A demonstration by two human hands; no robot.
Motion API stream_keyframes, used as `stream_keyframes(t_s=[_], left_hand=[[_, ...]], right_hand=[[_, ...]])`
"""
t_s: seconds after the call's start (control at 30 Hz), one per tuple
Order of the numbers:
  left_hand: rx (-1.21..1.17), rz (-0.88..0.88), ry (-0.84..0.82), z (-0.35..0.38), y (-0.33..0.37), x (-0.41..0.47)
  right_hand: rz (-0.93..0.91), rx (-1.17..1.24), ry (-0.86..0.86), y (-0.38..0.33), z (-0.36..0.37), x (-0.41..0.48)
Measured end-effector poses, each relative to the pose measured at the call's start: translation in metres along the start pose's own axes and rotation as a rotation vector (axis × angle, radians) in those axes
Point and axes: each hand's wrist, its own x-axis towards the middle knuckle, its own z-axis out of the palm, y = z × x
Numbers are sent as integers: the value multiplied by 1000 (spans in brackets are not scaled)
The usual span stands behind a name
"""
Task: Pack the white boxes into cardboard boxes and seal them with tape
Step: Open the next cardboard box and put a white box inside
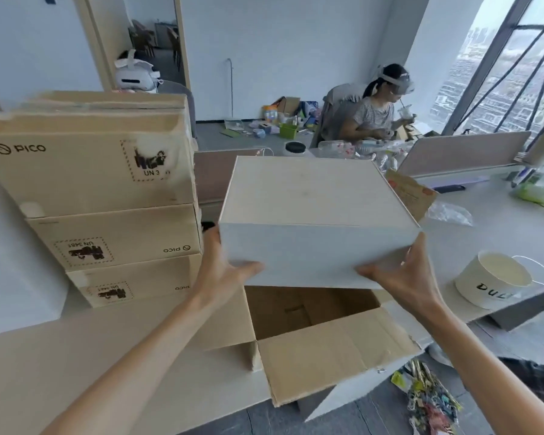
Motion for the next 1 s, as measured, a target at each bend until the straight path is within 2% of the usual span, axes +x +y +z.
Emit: stream_keyframes(t_s=[0.13,0.3,0.4,0.6,0.8,1.0], left_hand=[[29,-132,-31,13,-44,-1],[-40,-281,-26,49,-64,-23],[23,-276,7,67,-56,-32],[68,-281,174,91,-40,-57],[162,-278,183,97,-19,-59],[207,-279,150,88,-39,-58]], right_hand=[[55,-33,-60,41,8,6],[125,-23,-166,96,3,13],[158,-16,-246,119,1,23],[73,11,-366,141,-7,45],[45,35,-449,139,-6,54],[39,-7,-468,146,5,54]])
